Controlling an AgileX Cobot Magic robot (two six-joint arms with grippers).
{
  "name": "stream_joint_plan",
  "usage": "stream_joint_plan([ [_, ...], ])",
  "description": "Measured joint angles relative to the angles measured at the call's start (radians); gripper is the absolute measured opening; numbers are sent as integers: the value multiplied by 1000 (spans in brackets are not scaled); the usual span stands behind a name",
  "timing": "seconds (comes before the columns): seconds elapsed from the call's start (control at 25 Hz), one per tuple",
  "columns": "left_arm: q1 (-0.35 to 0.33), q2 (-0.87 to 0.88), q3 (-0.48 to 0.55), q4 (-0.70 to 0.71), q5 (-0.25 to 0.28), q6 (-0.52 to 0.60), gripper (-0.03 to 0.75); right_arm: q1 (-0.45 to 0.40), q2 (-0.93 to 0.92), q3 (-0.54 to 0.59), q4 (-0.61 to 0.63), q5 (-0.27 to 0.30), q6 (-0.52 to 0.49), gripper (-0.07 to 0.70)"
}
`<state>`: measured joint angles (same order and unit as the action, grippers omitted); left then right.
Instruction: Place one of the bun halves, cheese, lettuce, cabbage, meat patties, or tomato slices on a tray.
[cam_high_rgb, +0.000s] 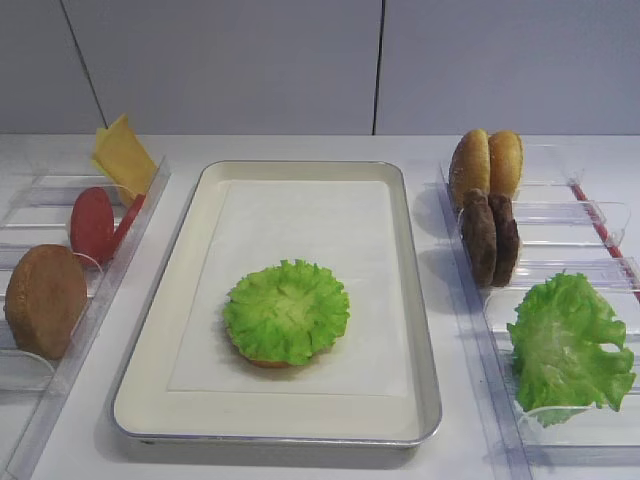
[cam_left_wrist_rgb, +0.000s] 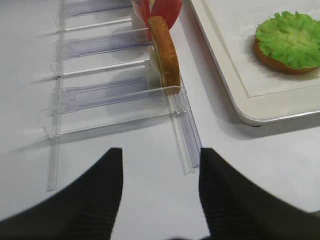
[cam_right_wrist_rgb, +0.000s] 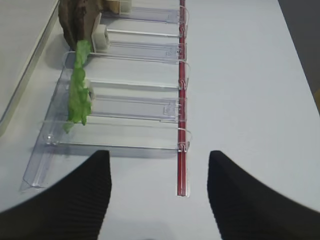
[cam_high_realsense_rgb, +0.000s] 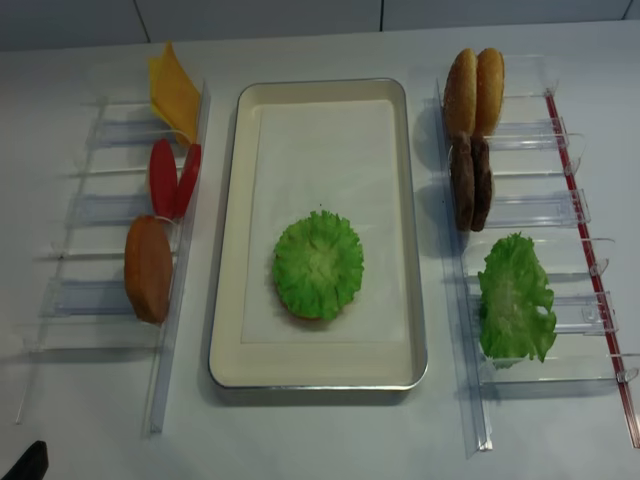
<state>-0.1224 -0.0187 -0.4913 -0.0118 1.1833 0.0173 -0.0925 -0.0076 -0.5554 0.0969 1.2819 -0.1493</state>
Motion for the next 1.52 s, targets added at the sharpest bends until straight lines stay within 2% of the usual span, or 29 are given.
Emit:
stream_joint_plan([
  [0.4,0,0,0,0,0,0,326,-5,-8,80,-29,-128,-10,442],
  [1.52,0,0,0,0,0,0,326,-5,-8,82,-12,-143,23,442],
])
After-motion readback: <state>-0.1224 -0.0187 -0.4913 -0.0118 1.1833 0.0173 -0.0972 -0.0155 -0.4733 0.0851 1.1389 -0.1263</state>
